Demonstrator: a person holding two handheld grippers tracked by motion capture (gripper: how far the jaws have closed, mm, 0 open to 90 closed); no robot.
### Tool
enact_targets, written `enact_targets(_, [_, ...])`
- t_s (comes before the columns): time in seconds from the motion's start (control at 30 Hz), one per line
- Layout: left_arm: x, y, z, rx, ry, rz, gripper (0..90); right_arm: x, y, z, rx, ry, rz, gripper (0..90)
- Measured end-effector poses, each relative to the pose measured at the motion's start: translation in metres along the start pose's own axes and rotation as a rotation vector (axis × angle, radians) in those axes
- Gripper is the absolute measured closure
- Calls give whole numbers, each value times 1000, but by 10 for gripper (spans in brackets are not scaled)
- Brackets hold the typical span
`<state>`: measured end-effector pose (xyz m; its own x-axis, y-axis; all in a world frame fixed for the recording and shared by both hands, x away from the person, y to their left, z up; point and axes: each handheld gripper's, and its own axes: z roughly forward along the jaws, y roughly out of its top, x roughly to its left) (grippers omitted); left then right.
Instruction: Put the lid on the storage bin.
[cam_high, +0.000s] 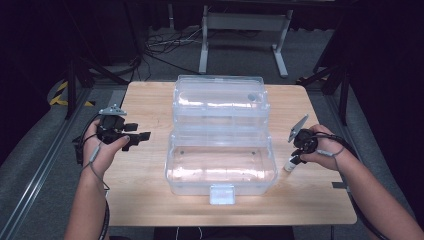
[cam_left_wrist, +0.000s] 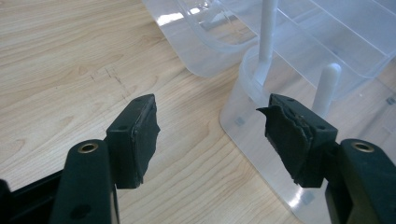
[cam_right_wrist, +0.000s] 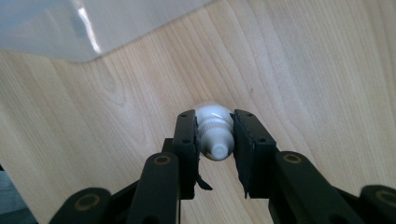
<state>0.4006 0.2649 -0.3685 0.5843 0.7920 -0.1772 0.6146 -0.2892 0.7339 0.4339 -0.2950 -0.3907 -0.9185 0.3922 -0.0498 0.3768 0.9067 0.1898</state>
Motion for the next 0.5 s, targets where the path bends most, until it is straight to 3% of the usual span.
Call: enact_targets(0.5, [0, 0, -3, -6, 1, 5, 350, 14, 13, -38, -7, -21, -90, 716])
